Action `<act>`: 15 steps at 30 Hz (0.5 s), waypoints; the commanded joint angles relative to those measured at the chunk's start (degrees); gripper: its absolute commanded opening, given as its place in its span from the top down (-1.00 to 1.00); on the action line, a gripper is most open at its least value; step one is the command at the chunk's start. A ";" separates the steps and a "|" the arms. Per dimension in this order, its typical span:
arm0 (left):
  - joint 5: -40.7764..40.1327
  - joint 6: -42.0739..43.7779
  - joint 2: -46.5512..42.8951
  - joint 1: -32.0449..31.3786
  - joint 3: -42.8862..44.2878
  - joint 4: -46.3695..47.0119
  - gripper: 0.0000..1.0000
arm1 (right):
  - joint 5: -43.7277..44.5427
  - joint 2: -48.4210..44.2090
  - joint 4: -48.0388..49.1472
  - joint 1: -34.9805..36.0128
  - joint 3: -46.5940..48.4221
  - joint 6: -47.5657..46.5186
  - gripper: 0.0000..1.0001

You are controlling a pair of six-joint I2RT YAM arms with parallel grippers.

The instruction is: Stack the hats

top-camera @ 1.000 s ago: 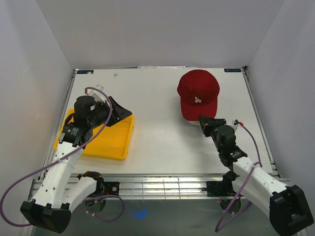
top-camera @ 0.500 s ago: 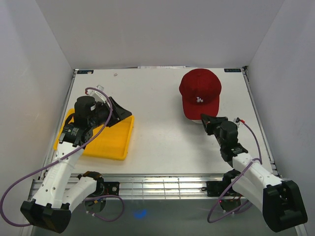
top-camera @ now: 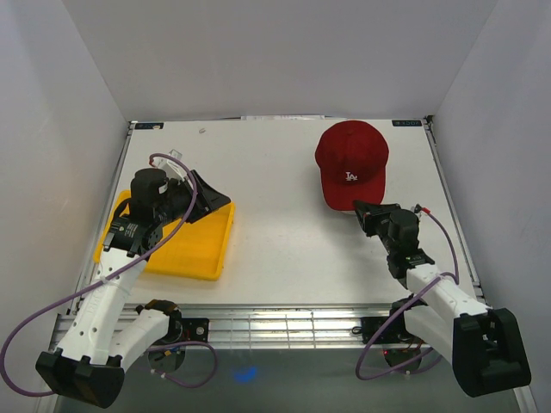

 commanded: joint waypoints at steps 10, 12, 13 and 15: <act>-1.29 1.06 -1.34 -0.22 -0.30 -0.47 -0.22 | 2.15 6.13 -19.18 -3.28 -3.75 -3.71 0.75; -1.29 1.06 -1.34 -0.22 -0.48 -0.47 -0.22 | 1.63 6.39 -19.18 -3.72 -4.10 -3.89 0.72; -1.29 1.06 -1.43 -0.22 -0.48 -0.47 -0.22 | 1.45 6.57 -19.18 -3.81 -4.19 -3.89 0.71; -1.37 1.06 -1.61 -0.22 -0.57 -0.47 -0.23 | 1.36 6.65 -19.09 -3.89 -4.37 -3.98 0.61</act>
